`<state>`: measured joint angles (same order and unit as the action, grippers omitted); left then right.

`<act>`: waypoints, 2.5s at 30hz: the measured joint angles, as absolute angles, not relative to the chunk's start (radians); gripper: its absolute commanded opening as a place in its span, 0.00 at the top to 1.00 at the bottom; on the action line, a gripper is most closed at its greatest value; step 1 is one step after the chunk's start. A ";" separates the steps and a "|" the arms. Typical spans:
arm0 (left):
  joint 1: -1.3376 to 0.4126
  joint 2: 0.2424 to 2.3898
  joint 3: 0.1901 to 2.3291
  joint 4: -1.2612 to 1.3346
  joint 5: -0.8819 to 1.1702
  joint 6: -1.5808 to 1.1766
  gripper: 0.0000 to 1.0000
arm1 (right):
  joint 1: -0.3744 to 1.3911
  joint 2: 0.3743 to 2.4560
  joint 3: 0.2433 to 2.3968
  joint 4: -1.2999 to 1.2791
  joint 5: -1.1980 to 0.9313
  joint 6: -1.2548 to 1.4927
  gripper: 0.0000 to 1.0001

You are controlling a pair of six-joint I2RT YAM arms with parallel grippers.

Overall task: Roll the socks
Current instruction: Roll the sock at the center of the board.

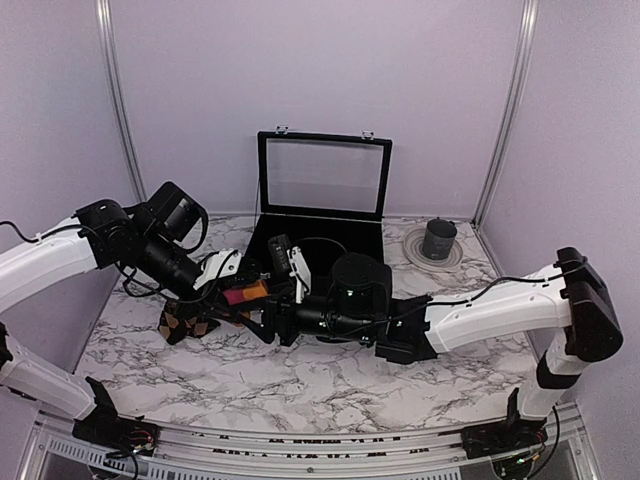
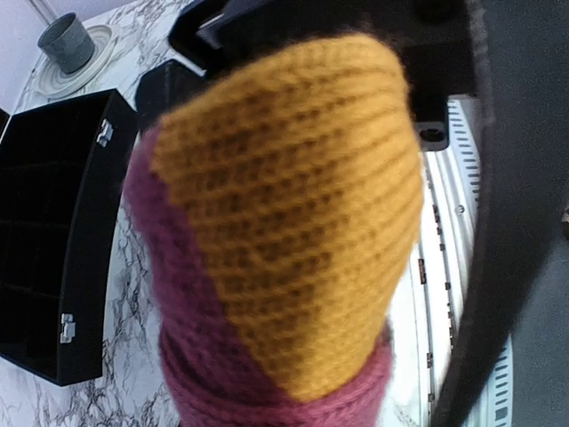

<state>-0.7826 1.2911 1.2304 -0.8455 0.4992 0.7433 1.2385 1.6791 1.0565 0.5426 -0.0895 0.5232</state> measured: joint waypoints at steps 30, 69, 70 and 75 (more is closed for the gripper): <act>-0.806 1.171 1.193 -0.732 0.337 0.745 0.36 | 1.229 1.697 1.047 0.643 -0.015 0.752 1.00; -0.807 1.261 1.267 -0.858 0.423 0.834 1.00 | 1.227 1.666 1.088 0.537 0.010 0.733 0.33; -0.800 1.285 1.298 -0.904 0.474 0.834 1.00 | 1.231 1.652 1.088 0.527 -0.002 0.680 0.33; -0.769 1.386 1.382 -1.070 0.669 0.838 1.00 | 1.240 1.597 1.048 0.542 -0.134 0.479 0.33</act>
<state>-0.7692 1.3857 1.3819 -1.0698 0.6685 0.8379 1.2396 1.5974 1.0481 0.5419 -0.1341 0.4789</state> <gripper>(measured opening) 0.124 0.670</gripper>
